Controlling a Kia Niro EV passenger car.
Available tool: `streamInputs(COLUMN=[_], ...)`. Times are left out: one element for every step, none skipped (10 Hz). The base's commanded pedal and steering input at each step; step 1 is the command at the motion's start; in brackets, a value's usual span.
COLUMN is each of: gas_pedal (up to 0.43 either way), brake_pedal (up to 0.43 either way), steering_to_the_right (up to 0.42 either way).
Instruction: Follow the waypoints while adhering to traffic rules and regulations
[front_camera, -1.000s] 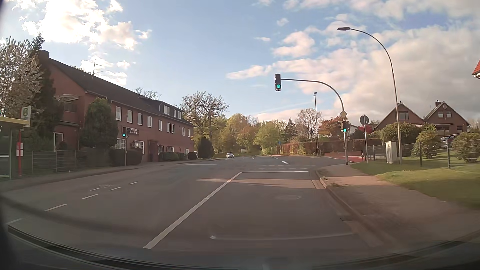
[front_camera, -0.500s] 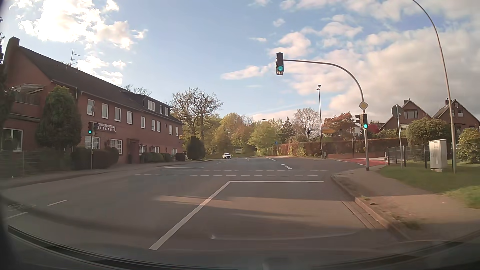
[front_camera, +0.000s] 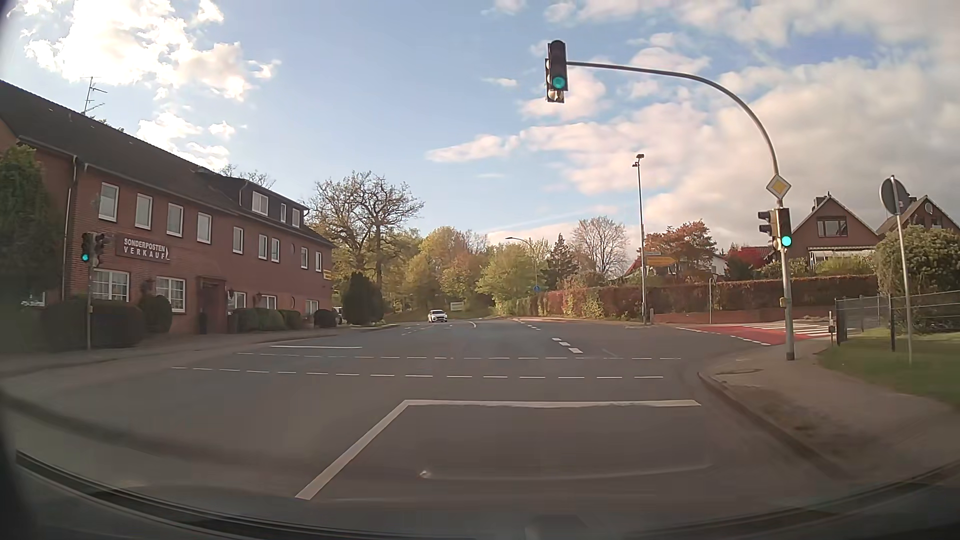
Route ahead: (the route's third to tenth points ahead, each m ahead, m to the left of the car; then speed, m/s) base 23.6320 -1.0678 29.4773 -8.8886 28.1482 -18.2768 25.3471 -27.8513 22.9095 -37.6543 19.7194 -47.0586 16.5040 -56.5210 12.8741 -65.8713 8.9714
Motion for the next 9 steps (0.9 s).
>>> streamInputs(gas_pedal=[0.028,0.047,0.059,0.059,0.079,0.079,0.079,0.079,0.087], brake_pedal=[0.0,0.006,0.006,0.0,0.0,0.0,0.006,0.006,0.0], steering_to_the_right=[0.062,0.063,0.064,0.069,0.077,0.088,0.104,0.12,0.134])
